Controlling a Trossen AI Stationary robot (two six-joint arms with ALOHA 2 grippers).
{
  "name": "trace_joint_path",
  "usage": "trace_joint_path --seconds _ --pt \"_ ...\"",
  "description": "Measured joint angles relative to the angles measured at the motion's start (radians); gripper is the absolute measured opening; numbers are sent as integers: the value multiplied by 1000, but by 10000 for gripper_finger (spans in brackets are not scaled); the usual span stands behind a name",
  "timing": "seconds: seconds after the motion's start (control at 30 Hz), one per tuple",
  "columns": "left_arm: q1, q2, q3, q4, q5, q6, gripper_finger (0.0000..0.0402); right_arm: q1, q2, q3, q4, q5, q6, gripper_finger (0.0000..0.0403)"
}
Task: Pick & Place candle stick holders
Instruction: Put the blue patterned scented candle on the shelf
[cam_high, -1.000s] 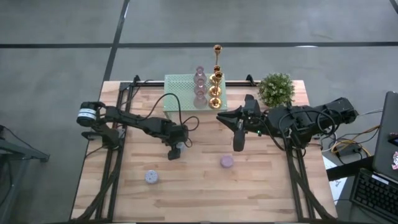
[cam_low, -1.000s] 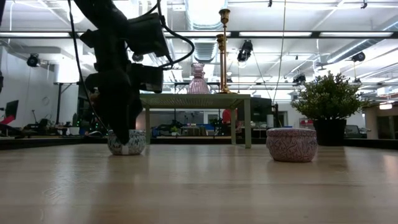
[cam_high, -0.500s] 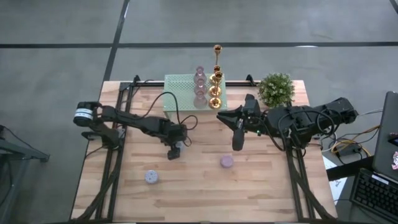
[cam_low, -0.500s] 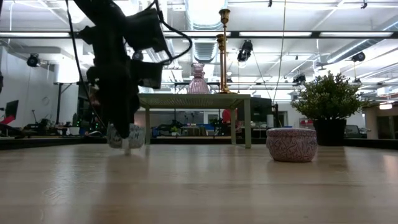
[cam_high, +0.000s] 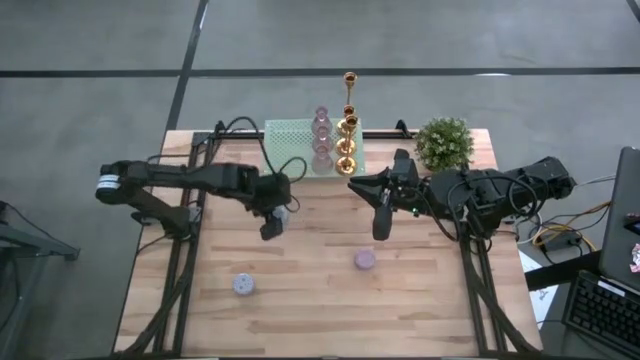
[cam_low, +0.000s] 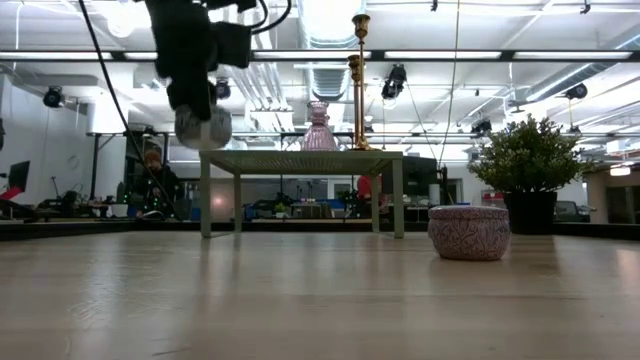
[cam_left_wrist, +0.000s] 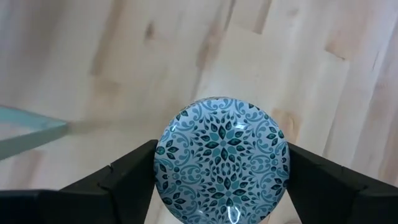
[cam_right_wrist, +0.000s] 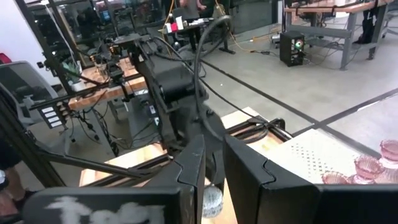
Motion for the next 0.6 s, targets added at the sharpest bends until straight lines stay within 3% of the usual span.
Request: trace_joint_path --seconds 0.27,0.6 --pt "104 20 213 -97 -16 72 308 -8 0 0 4 0 -17 52" --pt "358 139 429 -181 -56 118 309 -8 0 -6 3 0 -17 52"
